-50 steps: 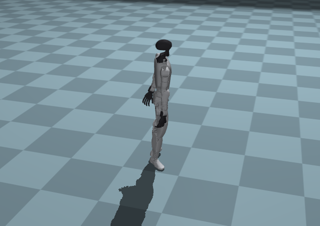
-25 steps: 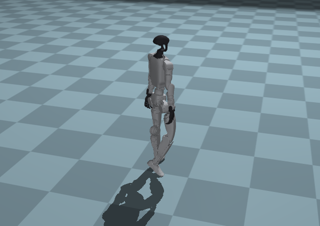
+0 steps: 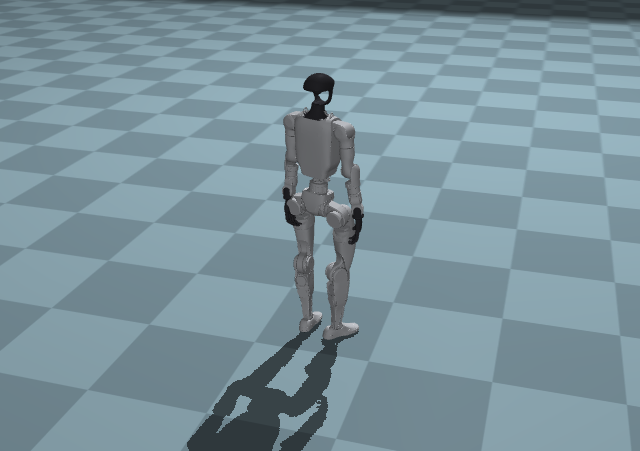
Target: In place motions
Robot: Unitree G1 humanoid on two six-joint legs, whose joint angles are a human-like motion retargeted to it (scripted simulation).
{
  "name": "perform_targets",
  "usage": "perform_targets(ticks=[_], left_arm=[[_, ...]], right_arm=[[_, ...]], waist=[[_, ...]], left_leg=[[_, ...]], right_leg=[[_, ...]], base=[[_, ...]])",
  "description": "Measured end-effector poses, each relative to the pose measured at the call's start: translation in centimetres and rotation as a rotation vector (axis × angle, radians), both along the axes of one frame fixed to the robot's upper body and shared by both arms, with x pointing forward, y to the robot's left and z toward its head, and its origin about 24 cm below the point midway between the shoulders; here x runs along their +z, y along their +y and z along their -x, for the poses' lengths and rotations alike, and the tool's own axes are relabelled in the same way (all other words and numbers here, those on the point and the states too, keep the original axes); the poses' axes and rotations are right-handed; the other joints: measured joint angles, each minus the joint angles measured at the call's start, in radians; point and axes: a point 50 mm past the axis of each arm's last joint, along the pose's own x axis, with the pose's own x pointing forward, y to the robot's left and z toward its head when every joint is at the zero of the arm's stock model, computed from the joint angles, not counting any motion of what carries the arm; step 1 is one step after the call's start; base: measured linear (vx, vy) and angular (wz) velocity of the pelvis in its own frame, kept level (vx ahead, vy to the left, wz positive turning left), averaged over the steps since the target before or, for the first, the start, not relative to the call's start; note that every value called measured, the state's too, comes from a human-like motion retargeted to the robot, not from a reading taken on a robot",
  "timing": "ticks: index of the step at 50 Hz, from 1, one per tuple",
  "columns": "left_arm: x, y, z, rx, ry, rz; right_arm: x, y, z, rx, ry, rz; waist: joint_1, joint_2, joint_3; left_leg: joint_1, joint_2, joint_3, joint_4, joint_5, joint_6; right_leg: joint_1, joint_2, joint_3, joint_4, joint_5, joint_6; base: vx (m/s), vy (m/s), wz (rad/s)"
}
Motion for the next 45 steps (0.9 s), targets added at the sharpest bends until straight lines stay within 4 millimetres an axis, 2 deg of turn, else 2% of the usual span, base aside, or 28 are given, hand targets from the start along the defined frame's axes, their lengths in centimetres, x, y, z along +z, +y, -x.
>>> perform_targets(ticks=[5,8,14,21,25,30,32,35,37,38,40,42,43,45], left_arm=[[0.5,-1.1,2.9,0.046,0.101,0.048],[0.5,-1.1,3.3,0.035,0.122,0.038],[0.4,-1.3,2.8,-0.001,0.092,0.05],[0.1,-1.3,1.5,-0.017,0.035,0.043],[0.0,-1.2,1.4,-0.012,0.014,0.025],[-0.2,-1.3,1.7,0.022,-0.01,-0.024],[-0.2,-1.3,2.1,0.026,0.001,-0.044],[0.0,-1.4,3.0,0.029,0.036,-0.057],[0.1,-1.4,3.5,0.042,0.055,-0.052],[0.1,-1.4,3.5,0.053,0.06,-0.048],[0.2,-1.6,3.7,0.074,0.07,-0.039],[0.2,-1.5,3.7,0.081,0.075,-0.032],[0.2,-1.5,3.6,0.082,0.074,-0.029],[0.2,-1.2,3.1,0.074,0.062,-0.032]], right_arm=[[0.0,0.0,-1.1,0.002,-0.032,0.003],[0.0,0.4,-1.9,-0.018,-0.051,-0.028],[0.0,0.6,-1.7,-0.006,-0.056,-0.028],[-0.1,0.5,-0.5,0.029,-0.005,-0.014],[-0.1,0.5,-0.2,0.024,0.012,-0.01],[0.0,0.4,-1.5,0.017,-0.012,-0.008],[0.0,0.4,-2.2,0.004,-0.037,-0.013],[0.1,0.5,-3.2,-0.016,-0.071,-0.032],[0.1,0.5,-3.9,-0.018,-0.095,-0.041],[0.2,0.5,-4.4,-0.014,-0.109,-0.045],[0.3,0.4,-5.3,-0.001,-0.137,-0.051],[0.5,0.3,-6.0,0.008,-0.17,-0.054],[0.5,0.4,-6.4,0.012,-0.187,-0.056],[0.6,0.5,-7.0,0.009,-0.219,-0.057]], waist=[[-0.039,0.021,-0.038],[-0.037,0.023,-0.027],[-0.028,0.024,-0.026],[-0.034,0.025,-0.03],[-0.048,0.016,-0.023],[-0.065,0.008,-0.016],[-0.033,0.002,-0.014],[0.002,0.001,0.0],[-0.01,0.008,0.008],[-0.01,0.011,0.012],[-0.003,0.012,0.011],[-0.047,0.031,0.008],[-0.077,0.046,0.012],[-0.131,0.071,0.039]], left_leg=[[-0.01,0.001,-0.042,0.004,0.01,-0.007],[-0.005,0.004,-0.054,0.006,0.013,-0.01],[-0.003,0.003,-0.084,0.005,0.01,-0.016],[-0.01,0.006,-0.109,0.016,0.002,-0.022],[-0.011,0.005,-0.101,0.045,-0.013,-0.018],[-0.041,0.005,-0.084,0.14,-0.025,-0.044],[-0.052,-0.017,-0.163,0.171,-0.013,-0.058],[-0.035,-0.047,-0.371,0.177,-0.005,-0.097],[-0.011,-0.046,-0.447,0.158,-0.022,-0.116],[-0.006,-0.034,-0.417,0.144,-0.035,-0.12],[-0.002,-0.031,-0.298,0.107,-0.053,-0.064],[0.012,-0.045,-0.23,0.064,-0.074,-0.026],[0.012,-0.025,-0.206,0.045,-0.075,-0.04],[0.012,0.011,-0.146,0.024,-0.075,-0.056]], right_leg=[[0.031,0.012,-0.06,-0.033,-0.012,-0.003],[0.046,0.014,-0.082,-0.033,-0.02,-0.007],[0.067,0.019,-0.113,-0.037,-0.033,-0.012],[0.075,0.024,-0.127,-0.038,-0.048,-0.013],[0.062,0.018,-0.074,-0.016,-0.056,-0.01],[0.004,-0.017,0.008,0.026,-0.038,0.006],[-0.027,-0.017,0.079,0.031,-0.015,0.004],[-0.07,0.003,0.213,0.035,0.025,0.002],[-0.097,0.017,0.281,0.04,0.052,0.01],[-0.117,0.031,0.326,0.043,0.067,0.012],[-0.162,0.064,0.433,0.043,0.107,0.014],[-0.21,0.098,0.48,0.043,0.144,0.001],[-0.23,0.114,0.483,0.046,0.152,-0.01],[-0.254,0.108,0.388,0.061,0.124,-0.047]], base=[[0.18,-0.02,0.49],[0.07,-0.04,0.36],[0.06,-0.02,0.21],[0.03,-0.03,0.08],[0.06,-0.03,-0.18],[0.02,0.04,-0.85],[0.02,0.1,-2.2],[-0.01,0.1,-2.23],[-0.07,0.11,-1.96],[-0.1,0.11,-2.32],[-0.14,0.11,-2.51],[-0.19,0.1,-1.81],[-0.22,0.09,-1.54],[-0.26,0.04,-1.6]])
